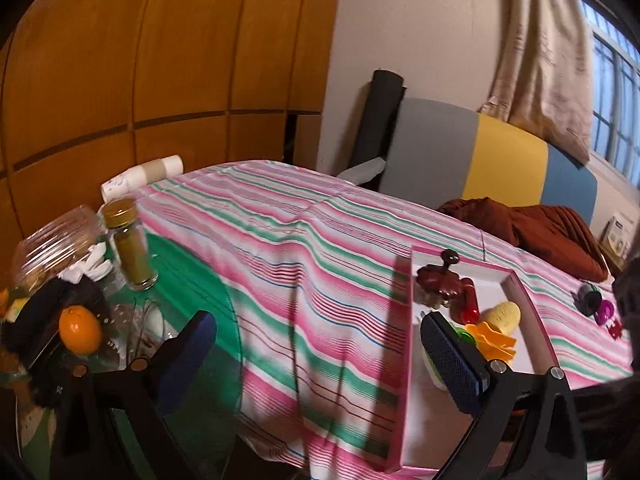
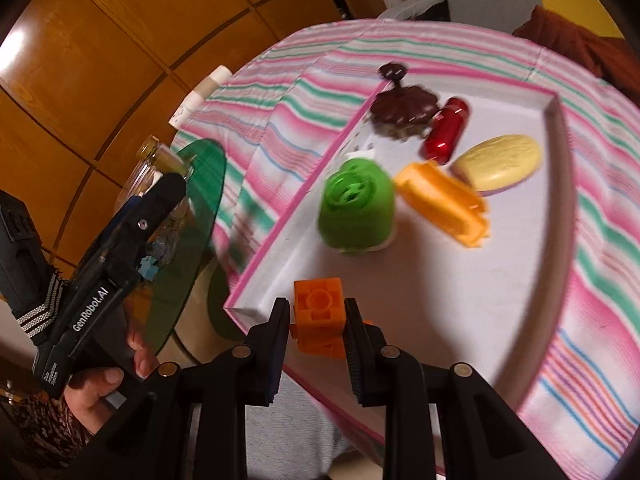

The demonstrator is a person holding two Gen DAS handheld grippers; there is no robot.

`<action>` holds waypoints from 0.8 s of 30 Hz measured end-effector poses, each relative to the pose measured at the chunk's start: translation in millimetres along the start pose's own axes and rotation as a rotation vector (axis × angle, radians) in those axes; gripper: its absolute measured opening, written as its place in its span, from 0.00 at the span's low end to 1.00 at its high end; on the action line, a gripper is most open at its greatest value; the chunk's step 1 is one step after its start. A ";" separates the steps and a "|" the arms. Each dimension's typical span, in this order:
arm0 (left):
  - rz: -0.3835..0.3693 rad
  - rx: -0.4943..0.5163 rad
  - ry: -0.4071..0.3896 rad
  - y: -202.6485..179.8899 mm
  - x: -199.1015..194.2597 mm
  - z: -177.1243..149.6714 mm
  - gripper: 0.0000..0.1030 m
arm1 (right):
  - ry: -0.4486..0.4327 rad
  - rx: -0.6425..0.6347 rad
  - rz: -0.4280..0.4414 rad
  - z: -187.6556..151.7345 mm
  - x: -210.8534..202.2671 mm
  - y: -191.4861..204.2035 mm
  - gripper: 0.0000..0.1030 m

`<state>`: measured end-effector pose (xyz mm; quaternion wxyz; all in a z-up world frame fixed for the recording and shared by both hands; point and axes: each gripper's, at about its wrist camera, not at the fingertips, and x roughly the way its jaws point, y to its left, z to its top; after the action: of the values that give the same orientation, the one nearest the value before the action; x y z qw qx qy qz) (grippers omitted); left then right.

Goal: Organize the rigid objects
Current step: 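Carry the orange block stack into the tray and open the right tool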

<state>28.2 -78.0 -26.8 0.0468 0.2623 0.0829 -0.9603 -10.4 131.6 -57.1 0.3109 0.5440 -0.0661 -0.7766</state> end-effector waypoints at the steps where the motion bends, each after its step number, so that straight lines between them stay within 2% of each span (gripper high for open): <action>1: 0.003 -0.003 0.001 0.7 -0.2 -0.3 1.00 | 0.007 -0.001 0.009 0.9 4.0 3.3 0.25; 6: 0.008 0.001 -0.003 1.5 -2.2 -1.8 1.00 | 0.023 -0.014 -0.019 6.5 19.5 17.8 0.28; 9: 0.007 0.001 -0.005 2.6 -3.6 -2.1 1.00 | 0.002 0.008 -0.025 10.1 18.6 18.4 0.33; 16: 0.010 -0.023 -0.001 6.0 -3.0 -3.6 1.00 | -0.062 0.053 -0.009 7.4 -1.3 6.0 0.34; 24: 0.003 -0.008 0.005 0.5 -4.4 -6.7 1.00 | -0.040 0.072 0.028 1.8 8.0 4.6 0.34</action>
<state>35.4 -77.1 -30.3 0.0489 0.2645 0.0864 -0.9593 -11.7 123.0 -60.8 0.3007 0.5382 -0.1078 -0.7799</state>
